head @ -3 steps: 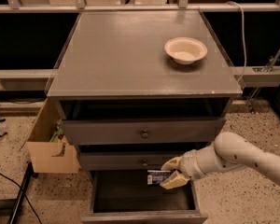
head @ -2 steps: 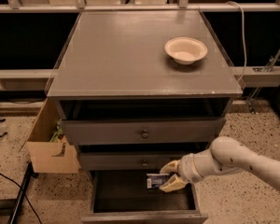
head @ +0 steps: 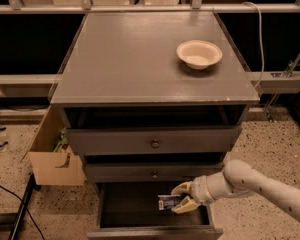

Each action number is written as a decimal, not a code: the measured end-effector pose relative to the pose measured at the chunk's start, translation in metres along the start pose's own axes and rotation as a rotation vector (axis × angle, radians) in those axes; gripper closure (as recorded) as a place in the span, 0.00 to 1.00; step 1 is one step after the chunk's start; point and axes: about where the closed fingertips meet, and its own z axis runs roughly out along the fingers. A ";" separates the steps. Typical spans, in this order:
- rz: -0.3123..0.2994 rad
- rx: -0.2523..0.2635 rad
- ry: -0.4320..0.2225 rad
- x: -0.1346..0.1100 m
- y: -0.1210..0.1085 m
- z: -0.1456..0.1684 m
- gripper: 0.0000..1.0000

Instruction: Place rxbar blueberry into bottom drawer

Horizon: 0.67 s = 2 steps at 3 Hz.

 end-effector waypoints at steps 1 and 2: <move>0.019 -0.019 -0.018 0.041 -0.005 0.023 1.00; 0.088 -0.067 -0.013 0.088 -0.008 0.053 1.00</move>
Offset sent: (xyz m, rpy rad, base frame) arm 0.0064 -0.0279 -0.1736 0.0076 0.2172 -0.0210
